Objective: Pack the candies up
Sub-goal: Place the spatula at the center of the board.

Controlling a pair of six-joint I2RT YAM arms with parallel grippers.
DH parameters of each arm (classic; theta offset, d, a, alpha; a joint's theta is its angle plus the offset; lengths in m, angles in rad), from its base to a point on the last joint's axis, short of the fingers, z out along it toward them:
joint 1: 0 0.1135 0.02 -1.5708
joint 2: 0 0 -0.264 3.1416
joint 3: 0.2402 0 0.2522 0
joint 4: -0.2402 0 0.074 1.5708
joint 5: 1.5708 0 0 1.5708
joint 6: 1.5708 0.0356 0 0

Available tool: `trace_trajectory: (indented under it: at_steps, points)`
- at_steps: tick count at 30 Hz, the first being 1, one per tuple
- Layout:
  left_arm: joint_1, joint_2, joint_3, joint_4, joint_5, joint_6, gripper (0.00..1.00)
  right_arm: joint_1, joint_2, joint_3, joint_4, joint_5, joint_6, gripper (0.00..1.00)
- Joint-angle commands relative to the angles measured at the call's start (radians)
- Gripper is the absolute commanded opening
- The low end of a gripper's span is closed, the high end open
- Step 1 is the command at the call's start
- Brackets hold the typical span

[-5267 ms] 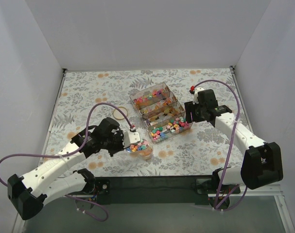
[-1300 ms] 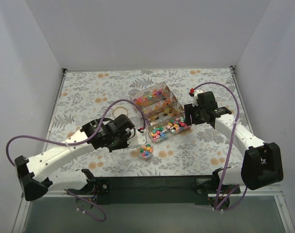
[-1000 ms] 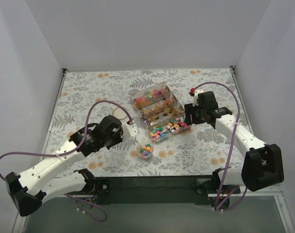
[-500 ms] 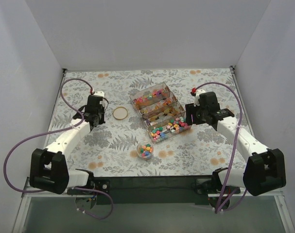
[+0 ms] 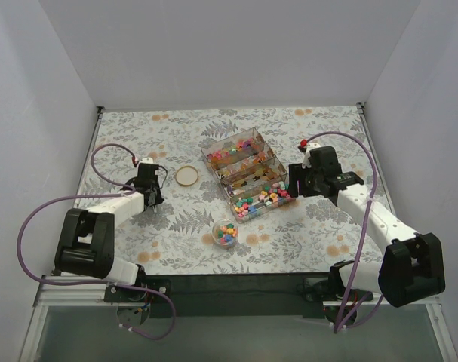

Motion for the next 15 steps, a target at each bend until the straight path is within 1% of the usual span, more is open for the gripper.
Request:
trace_trajectory:
  at_steps: [1,2,5,10,15]
  points:
    - [0.007,-0.037,-0.015,0.083,-0.015,-0.034,0.28,0.002,-0.025,-0.021,0.008,-0.021,0.062,0.68]
    - [0.007,-0.04,-0.012,0.083,-0.008,-0.032,0.34,0.001,-0.024,-0.024,0.006,-0.022,0.076,0.68]
    - [0.007,-0.064,-0.006,0.064,-0.023,-0.023,0.39,0.002,-0.024,-0.044,0.006,-0.037,0.154,0.68]
    - [0.007,-0.119,0.031,0.006,-0.014,0.032,0.39,0.002,-0.01,-0.09,0.023,-0.039,0.293,0.68]
    - [0.007,-0.246,0.06,-0.032,-0.052,0.092,0.41,0.002,0.029,-0.099,0.055,-0.05,0.442,0.67]
